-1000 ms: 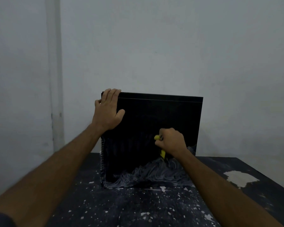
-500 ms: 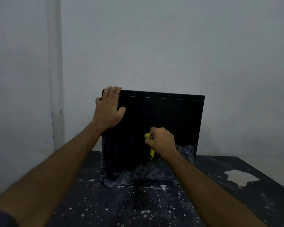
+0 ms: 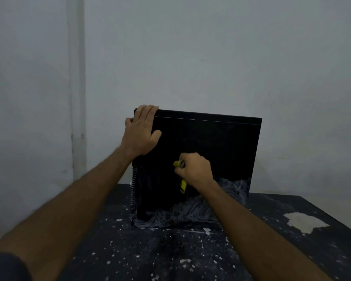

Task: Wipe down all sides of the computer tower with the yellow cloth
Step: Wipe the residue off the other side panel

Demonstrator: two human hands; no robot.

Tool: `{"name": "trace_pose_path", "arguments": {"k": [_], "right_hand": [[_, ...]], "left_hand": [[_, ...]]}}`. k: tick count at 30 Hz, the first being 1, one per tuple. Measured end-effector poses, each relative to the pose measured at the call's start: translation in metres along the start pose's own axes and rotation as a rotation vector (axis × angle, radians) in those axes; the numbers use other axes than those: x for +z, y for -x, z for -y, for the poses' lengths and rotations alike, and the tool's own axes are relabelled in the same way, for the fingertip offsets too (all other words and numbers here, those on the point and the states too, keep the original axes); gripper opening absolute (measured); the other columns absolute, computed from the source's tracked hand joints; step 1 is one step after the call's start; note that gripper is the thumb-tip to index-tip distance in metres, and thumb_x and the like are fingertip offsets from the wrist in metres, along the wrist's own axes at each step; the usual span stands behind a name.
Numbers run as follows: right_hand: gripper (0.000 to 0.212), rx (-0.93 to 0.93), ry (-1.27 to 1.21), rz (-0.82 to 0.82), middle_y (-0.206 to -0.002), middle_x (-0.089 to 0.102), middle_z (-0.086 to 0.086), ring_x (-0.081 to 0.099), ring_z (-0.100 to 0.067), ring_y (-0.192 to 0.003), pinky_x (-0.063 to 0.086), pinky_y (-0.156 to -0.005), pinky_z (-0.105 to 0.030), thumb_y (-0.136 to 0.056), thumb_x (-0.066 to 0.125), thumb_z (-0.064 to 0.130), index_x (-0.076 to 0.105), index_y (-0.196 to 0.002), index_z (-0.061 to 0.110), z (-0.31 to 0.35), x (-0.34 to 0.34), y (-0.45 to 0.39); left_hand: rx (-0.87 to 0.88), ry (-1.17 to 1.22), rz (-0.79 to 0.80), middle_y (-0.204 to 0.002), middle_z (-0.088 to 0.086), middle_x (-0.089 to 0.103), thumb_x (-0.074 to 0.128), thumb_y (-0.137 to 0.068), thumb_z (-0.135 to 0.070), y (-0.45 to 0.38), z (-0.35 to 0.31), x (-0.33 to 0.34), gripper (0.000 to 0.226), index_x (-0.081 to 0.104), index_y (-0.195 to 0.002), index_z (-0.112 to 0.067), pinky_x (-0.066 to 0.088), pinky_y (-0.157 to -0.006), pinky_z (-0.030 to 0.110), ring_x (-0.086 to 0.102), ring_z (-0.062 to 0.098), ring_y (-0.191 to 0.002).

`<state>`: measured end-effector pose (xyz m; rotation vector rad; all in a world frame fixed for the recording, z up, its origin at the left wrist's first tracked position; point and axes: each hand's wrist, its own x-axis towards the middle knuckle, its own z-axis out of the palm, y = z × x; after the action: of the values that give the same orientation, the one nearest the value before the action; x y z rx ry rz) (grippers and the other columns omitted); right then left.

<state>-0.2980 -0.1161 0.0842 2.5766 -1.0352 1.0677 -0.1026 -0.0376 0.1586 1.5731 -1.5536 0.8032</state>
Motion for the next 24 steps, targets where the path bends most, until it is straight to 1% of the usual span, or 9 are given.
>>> {"name": "trace_pose_path", "arguments": {"k": [2,6,8,11,14,18,21,23,24], "right_hand": [[0.023,0.016,-0.023,-0.113,-0.082,0.056,-0.001,0.057,-0.026,-0.068,0.036,-0.05,-0.032,-0.088,0.067,0.032,0.05,-0.085,0.016,0.007,0.005,-0.001],[0.026,-0.072,0.079,0.192,-0.095,0.064,-0.001,0.065,-0.026,-0.085,0.053,-0.066,-0.035,-0.09,0.07,0.038,0.064,-0.106,0.019,0.013,0.009,0.003],[0.023,0.022,0.006,0.091,-0.085,0.064,0.001,0.065,-0.024,-0.078,0.05,-0.06,-0.033,-0.087,0.071,0.039,0.064,-0.095,0.018,0.01,0.005,0.001],[0.023,0.105,-0.293,-0.159,-0.075,0.063,0.007,0.061,-0.012,-0.064,0.048,-0.051,-0.032,-0.095,0.064,0.045,0.063,-0.096,0.022,0.015,-0.001,0.002],[0.029,0.104,-0.734,-0.208,-0.074,0.062,0.006,0.059,-0.004,-0.061,0.047,-0.051,-0.025,-0.102,0.056,0.048,0.063,-0.097,0.02,0.034,-0.014,0.001],[0.046,0.068,-1.043,0.006,-0.088,0.064,0.004,0.062,-0.007,-0.083,0.051,-0.08,-0.029,-0.108,0.034,0.054,0.063,-0.092,0.022,0.061,-0.021,-0.001],[0.067,0.029,-0.911,0.105,-0.075,0.063,-0.006,0.061,-0.019,-0.067,0.051,-0.072,-0.042,-0.102,0.033,0.066,0.066,-0.078,0.014,0.043,-0.035,-0.012],[0.051,-0.011,-0.758,0.021,-0.07,0.059,0.003,0.056,-0.009,-0.063,0.047,-0.065,-0.041,-0.102,0.04,0.058,0.066,-0.072,0.027,0.023,-0.047,-0.02],[0.039,-0.01,-0.672,-0.035,-0.081,0.064,0.003,0.06,-0.01,-0.074,0.05,-0.073,-0.04,-0.101,0.044,0.054,0.071,-0.083,0.032,0.013,-0.053,-0.024]], "left_hand": [[-0.001,0.012,0.005,-0.159,0.0,0.033,0.041,-0.082,-0.036,0.0,-0.001,-0.001,0.075,0.034,-0.154,-0.017,0.031,-0.105,0.051,0.02,0.019,-0.15],[-0.039,0.133,0.025,-0.162,-0.001,0.032,0.039,-0.084,-0.034,0.003,-0.002,-0.009,0.074,0.034,-0.157,-0.018,0.023,-0.114,0.048,0.019,0.017,-0.152],[-0.028,0.176,-0.103,-0.152,0.001,0.044,0.044,-0.083,-0.029,0.018,-0.009,-0.013,0.067,0.044,-0.149,-0.016,0.027,-0.112,0.042,0.034,0.021,-0.142],[-0.072,0.261,-0.26,-0.119,0.003,0.059,0.051,-0.086,-0.021,0.059,-0.024,0.002,0.038,0.058,-0.123,-0.013,0.044,-0.089,0.036,0.054,0.02,-0.106],[-0.306,0.575,-0.014,-0.115,-0.002,0.064,0.047,-0.106,-0.038,0.085,-0.049,0.017,0.036,0.057,-0.133,-0.017,0.051,-0.078,0.023,0.062,0.007,-0.097],[-0.457,0.974,0.077,-0.129,-0.008,0.064,0.045,-0.105,-0.053,0.083,-0.064,0.027,0.05,0.048,-0.148,-0.028,0.052,-0.095,0.026,0.063,0.004,-0.116],[-0.415,0.872,0.019,-0.117,-0.005,0.07,0.056,-0.105,-0.037,0.08,-0.054,0.028,0.038,0.058,-0.139,-0.019,0.057,-0.085,0.025,0.068,0.012,-0.108],[-0.336,0.743,-0.022,-0.113,-0.005,0.071,0.062,-0.103,-0.026,0.081,-0.045,0.025,0.032,0.063,-0.133,-0.017,0.058,-0.083,0.027,0.068,0.011,-0.102],[-0.298,0.674,-0.053,-0.113,-0.005,0.07,0.064,-0.101,-0.024,0.083,-0.04,0.024,0.032,0.065,-0.133,-0.017,0.058,-0.085,0.03,0.068,0.011,-0.101]]}}
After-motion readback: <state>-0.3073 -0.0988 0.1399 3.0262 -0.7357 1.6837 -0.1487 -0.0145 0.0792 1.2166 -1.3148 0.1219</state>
